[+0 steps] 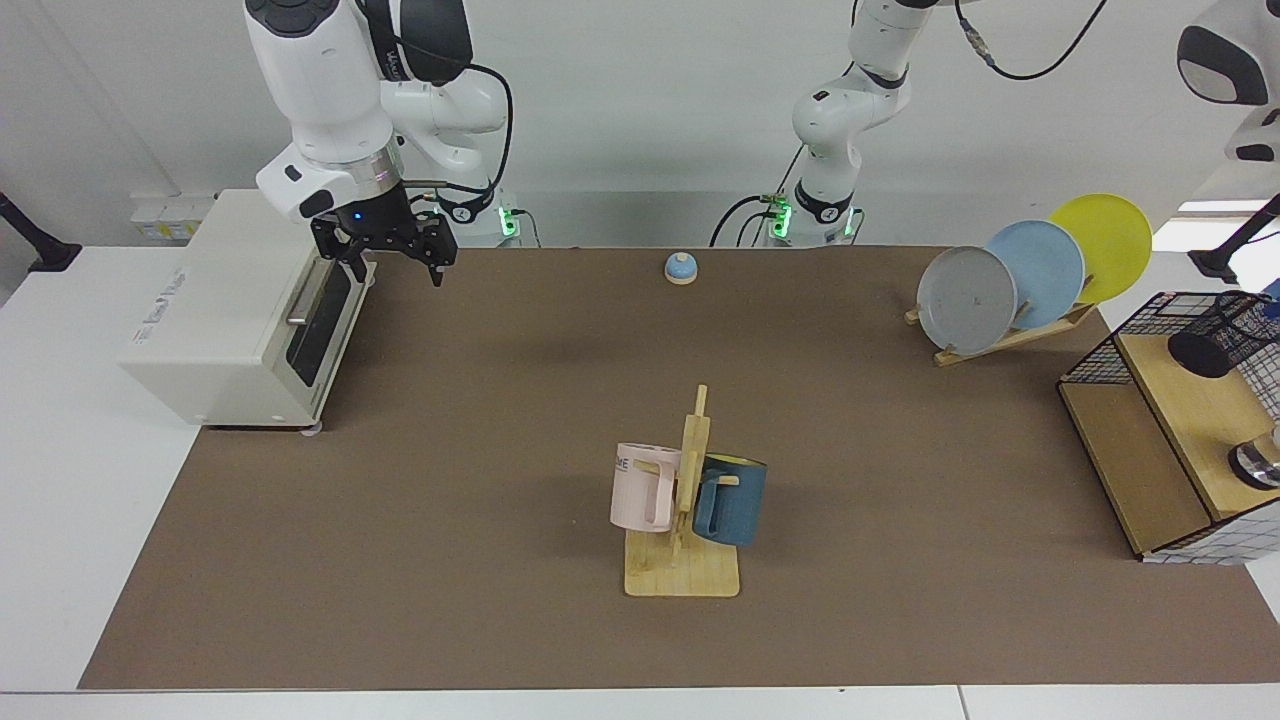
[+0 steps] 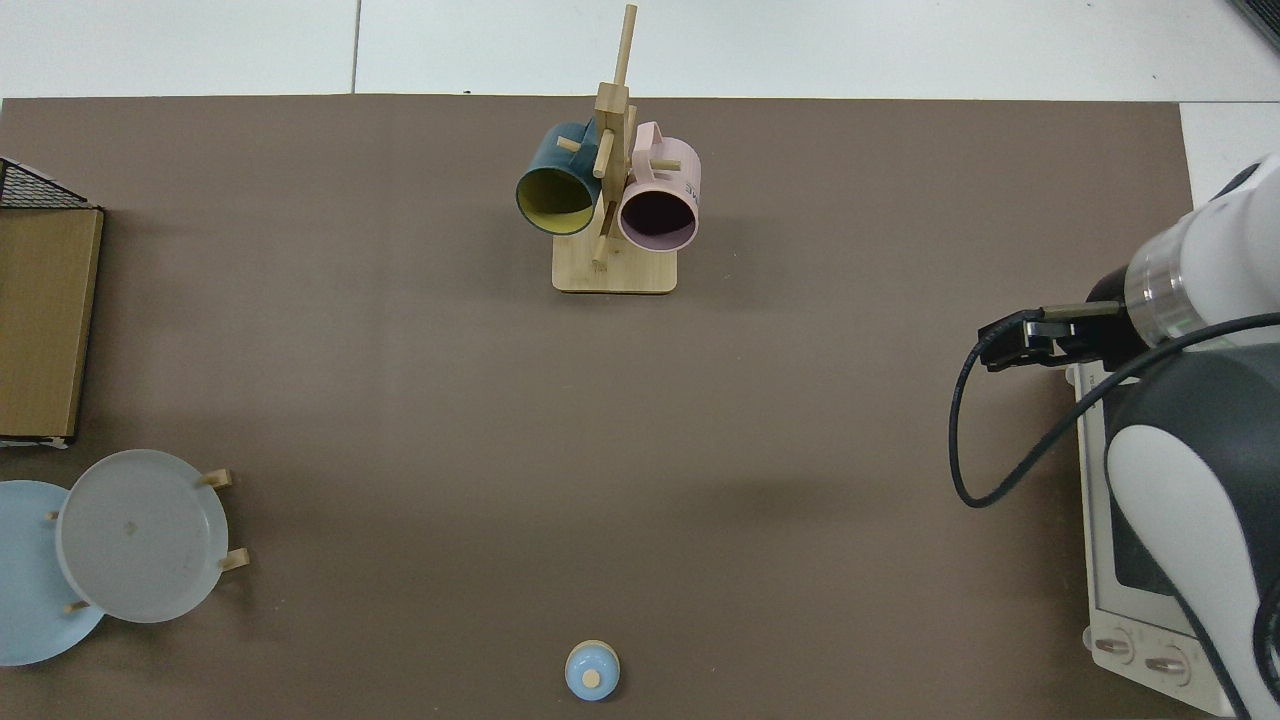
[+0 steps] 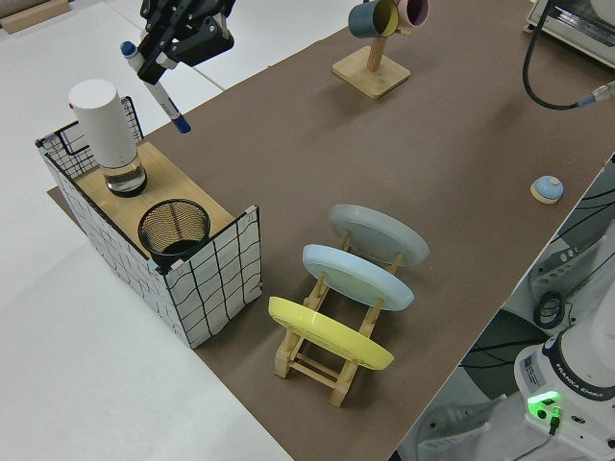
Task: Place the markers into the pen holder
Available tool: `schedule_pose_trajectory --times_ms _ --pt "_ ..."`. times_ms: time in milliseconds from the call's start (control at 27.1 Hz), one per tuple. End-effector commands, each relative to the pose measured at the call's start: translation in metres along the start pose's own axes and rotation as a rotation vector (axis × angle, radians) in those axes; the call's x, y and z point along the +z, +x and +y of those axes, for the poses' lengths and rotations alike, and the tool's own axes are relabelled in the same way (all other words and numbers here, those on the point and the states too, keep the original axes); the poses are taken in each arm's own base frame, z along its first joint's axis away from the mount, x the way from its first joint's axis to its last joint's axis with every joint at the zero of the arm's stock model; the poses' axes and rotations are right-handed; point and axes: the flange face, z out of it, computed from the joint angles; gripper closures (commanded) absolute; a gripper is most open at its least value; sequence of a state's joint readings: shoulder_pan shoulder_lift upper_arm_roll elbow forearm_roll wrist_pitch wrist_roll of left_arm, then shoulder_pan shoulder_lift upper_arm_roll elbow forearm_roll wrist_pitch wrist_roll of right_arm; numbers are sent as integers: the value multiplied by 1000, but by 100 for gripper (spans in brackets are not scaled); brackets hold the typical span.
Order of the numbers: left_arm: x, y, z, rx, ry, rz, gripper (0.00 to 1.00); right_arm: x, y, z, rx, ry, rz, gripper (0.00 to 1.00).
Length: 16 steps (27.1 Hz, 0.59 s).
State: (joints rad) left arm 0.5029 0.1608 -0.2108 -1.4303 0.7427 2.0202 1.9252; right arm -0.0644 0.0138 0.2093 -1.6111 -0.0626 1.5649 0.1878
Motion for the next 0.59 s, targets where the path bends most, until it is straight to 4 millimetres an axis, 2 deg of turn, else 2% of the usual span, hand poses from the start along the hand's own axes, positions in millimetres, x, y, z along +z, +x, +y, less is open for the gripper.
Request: schedule_pose_trajectory --times_ms 0,295,368,442,553 --pt "36 -16 -5 46 38 -24 100 1 -2 1 44 4 -3 1" --pt "40 -21 -1 125 -5 -95 100 3 -2 -1 124 41 -11 1" --pt "53 -22 3 122 -18 -90 100 3 -2 -1 132 44 -12 1" --pt "73 -32 18 96 -42 -75 100 3 -3 3 136 43 -16 1" --pt "82 -29 25 86 -60 -52 100 2 -4 1 133 43 -13 1"
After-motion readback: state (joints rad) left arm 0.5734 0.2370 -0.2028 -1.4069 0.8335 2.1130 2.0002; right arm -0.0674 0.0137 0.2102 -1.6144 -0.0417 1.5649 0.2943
